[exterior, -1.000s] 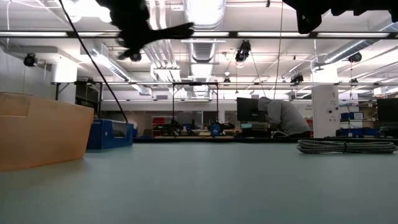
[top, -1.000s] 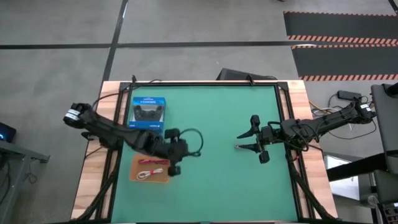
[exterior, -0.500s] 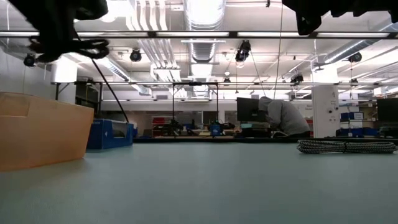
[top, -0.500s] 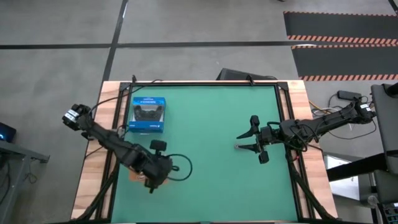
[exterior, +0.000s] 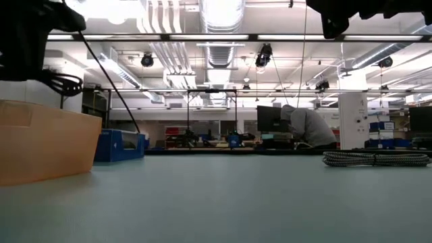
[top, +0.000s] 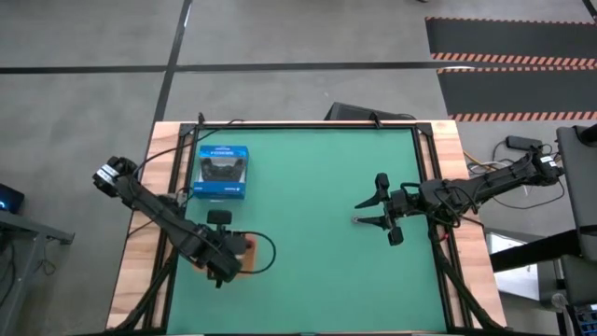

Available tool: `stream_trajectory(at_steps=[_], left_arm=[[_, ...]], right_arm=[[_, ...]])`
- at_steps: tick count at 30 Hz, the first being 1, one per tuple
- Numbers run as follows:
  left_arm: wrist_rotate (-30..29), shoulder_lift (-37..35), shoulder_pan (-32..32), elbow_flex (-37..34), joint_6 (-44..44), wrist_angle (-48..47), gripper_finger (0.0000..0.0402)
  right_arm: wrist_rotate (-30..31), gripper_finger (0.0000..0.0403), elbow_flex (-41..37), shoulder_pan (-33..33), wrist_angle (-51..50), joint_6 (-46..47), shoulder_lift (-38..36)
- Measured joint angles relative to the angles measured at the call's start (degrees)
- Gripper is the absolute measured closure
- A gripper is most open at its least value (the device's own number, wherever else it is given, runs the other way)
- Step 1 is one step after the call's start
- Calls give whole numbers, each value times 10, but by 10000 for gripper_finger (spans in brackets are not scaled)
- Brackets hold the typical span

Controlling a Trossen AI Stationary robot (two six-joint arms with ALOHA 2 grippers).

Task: Pick and place USB-C Cables
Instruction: Put the black charger cable into the orange bin

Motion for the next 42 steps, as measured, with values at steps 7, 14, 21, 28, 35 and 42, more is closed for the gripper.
stream_trajectory(at_steps=[7,14,21,28,35,42], left_arm=[[0,0,-19,-37,-63,11,381],[0,0,-23,-79,-67,75,381],[3,0,-23,-118,-68,115,381],[10,0,-23,-162,-96,175,381],[16,0,-22,-187,-97,215,381],[16,0,-22,-191,-97,215,372]], right_arm=[[0,250,0,0,0,0,0],[0,250,0,0,0,0,0],[0,250,0,0,0,0,0],[0,250,0,0,-3,0,0],[0,250,0,0,-4,0,0],[0,250,0,0,-4,0,0]])
